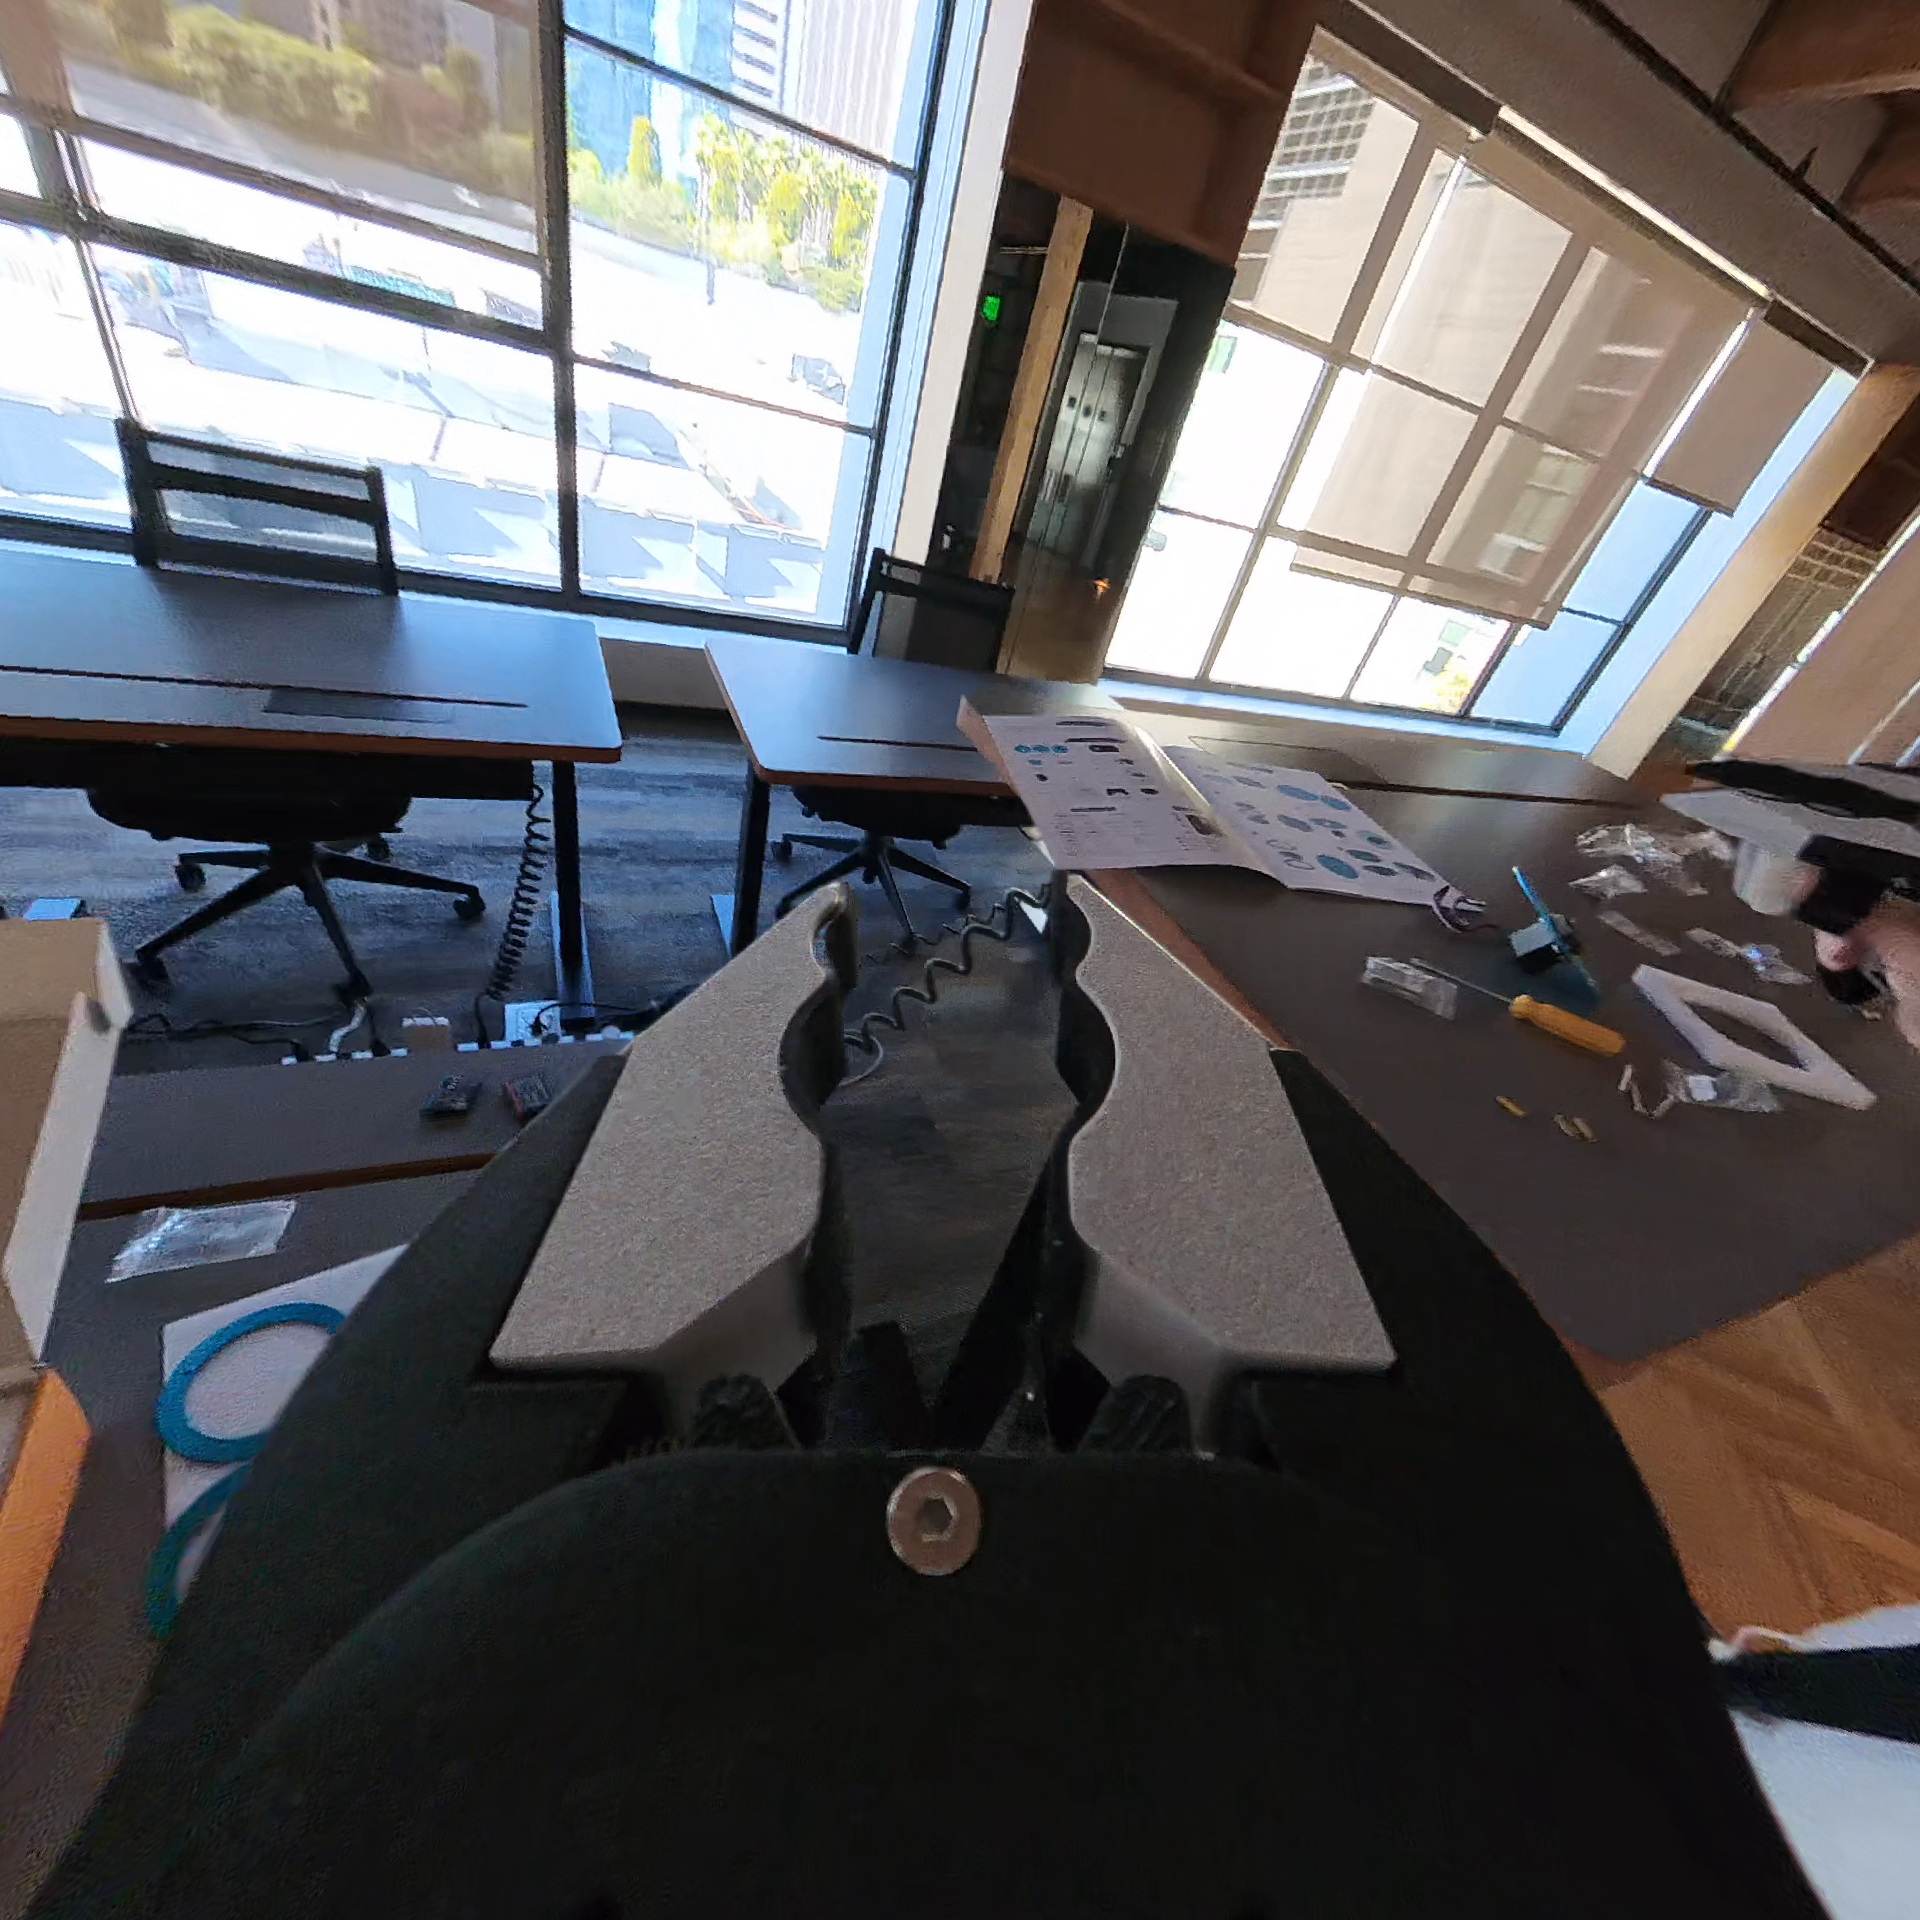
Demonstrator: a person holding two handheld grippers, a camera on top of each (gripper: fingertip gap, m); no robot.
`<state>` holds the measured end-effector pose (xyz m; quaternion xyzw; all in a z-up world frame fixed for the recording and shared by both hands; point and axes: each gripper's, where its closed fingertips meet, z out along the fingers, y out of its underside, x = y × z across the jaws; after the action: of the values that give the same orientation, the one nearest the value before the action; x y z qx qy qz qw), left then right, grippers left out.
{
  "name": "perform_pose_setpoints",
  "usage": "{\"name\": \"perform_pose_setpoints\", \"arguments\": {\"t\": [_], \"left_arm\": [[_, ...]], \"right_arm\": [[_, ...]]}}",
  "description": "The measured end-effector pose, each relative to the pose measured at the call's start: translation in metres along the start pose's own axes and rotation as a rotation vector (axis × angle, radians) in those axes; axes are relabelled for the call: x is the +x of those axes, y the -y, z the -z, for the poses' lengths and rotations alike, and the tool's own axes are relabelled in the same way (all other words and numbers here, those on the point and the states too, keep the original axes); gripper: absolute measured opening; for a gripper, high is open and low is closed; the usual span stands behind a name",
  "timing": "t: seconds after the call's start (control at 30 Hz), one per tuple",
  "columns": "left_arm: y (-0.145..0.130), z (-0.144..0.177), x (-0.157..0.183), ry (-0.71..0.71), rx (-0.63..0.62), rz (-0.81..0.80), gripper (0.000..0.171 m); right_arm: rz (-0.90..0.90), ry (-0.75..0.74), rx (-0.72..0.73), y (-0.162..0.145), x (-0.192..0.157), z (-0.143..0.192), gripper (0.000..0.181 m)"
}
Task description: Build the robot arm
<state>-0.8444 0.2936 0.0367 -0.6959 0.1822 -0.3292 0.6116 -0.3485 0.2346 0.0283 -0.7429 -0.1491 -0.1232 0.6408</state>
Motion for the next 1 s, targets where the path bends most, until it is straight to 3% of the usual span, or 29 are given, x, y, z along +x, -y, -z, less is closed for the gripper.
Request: {"name": "perform_pose_setpoints", "arguments": {"t": [0.1,0.23,0.33,0.5,0.6,0.7,0.83,1.0], "left_arm": [[0.000,-0.010,0.025,0.011,-0.078,-0.055,0.032],[-0.008,-0.034,0.027,0.101,-0.165,-0.192,0.030],[-0.010,-0.072,0.034,0.050,-0.183,-0.230,0.023],[-0.013,-0.145,0.056,-0.054,-0.152,-0.347,0.011],[-0.024,-0.174,0.064,-0.068,-0.179,-0.414,0.006],[-0.025,-0.192,0.067,-0.071,-0.155,-0.422,0.007],[-0.024,-0.211,0.070,-0.117,-0.110,-0.357,0.002],[-0.031,-0.228,0.072,-0.164,-0.131,-0.317,0.001]], "right_arm": [[-0.144,0.041,0.039,-0.010,0.033,-0.020,0.024],[-0.300,0.099,0.047,-0.029,0.046,-0.035,0.019],[-0.293,0.013,0.079,-0.040,0.055,-0.033,0.013],[-0.315,0.026,0.101,-0.036,0.044,-0.032,0.001],[-0.330,-0.024,0.073,-0.047,0.057,-0.034,0.000],[-0.327,-0.048,0.022,-0.058,0.061,-0.038,0.000],[-0.176,-0.167,-0.038,-0.066,0.069,-0.040,0.000],[-0.294,-0.125,-0.072,-0.079,0.070,-0.046,0.000]]}}
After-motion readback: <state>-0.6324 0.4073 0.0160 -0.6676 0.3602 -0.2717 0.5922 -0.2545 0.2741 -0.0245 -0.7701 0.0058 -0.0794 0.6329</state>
